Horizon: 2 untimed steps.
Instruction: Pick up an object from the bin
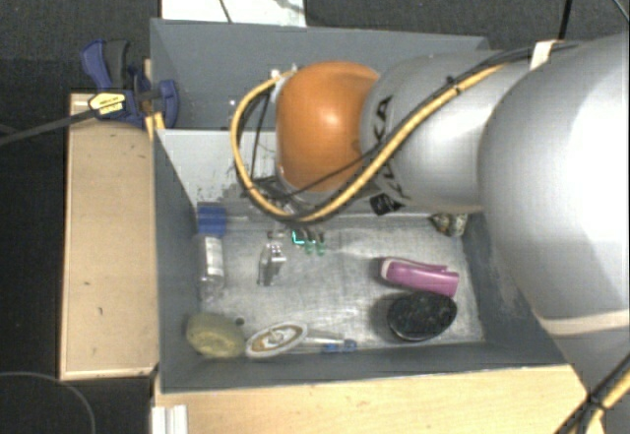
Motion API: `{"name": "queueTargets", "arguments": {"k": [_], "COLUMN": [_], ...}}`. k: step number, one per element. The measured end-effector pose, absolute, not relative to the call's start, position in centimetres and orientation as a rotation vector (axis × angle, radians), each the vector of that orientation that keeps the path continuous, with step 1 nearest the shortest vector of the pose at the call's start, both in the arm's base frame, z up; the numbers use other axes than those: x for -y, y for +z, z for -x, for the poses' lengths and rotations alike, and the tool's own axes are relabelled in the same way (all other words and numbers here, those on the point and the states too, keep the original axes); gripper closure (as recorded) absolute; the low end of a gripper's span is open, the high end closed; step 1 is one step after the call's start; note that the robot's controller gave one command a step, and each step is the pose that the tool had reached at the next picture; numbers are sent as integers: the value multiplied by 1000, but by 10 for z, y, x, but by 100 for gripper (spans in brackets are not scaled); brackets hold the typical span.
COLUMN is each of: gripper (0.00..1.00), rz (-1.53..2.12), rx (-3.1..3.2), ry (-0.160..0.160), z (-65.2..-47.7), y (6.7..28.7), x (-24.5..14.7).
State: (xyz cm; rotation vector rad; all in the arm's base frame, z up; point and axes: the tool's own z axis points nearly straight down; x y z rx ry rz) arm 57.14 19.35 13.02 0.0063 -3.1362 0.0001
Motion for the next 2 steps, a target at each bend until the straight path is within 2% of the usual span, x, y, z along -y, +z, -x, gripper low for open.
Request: {"name": "queueTargets", "arguments": {"k": [1,2], "gripper": [0,0], "rz": [50,-123], "rx": [3144,3149], "ry": [-7,-8], "z": [-578,-573], "y": [113,96], "x": [-257,-252]}}
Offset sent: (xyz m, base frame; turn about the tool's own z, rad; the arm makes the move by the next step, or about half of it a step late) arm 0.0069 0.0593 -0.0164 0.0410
